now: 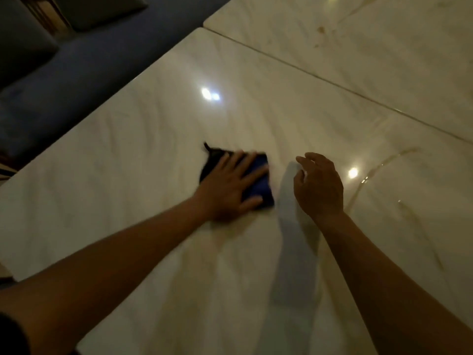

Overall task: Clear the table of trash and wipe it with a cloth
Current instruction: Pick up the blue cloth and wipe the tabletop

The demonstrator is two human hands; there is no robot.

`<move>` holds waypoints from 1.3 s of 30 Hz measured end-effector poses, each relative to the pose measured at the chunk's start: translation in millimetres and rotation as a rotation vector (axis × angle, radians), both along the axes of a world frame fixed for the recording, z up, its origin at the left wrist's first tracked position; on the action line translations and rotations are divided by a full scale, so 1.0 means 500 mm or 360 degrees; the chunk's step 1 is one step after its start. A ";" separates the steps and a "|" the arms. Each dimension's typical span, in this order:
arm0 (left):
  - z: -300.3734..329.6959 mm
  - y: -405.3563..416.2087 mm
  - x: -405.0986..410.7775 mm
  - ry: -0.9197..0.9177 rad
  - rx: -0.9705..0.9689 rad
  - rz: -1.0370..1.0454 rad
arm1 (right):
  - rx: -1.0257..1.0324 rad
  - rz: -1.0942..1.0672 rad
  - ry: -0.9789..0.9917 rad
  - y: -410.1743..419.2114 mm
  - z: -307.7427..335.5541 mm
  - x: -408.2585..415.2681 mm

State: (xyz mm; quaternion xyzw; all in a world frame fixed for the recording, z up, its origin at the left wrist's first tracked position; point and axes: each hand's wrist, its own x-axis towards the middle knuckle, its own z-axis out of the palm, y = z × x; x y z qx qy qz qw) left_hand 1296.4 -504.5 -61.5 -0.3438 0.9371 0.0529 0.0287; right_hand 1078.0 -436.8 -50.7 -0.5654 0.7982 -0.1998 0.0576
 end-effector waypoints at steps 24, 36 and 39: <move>-0.015 -0.343 -0.404 0.0076 0.0005 0.0077 | -0.0155 -0.0321 0.0285 -0.192 -0.044 -0.215; -0.016 -0.472 -0.549 0.0029 -0.0006 0.0149 | -0.0191 -0.0577 0.0493 -0.246 -0.047 -0.353; -0.019 -0.426 -0.560 0.0053 -0.0008 0.0155 | -0.0163 -0.0589 0.0451 -0.247 -0.046 -0.357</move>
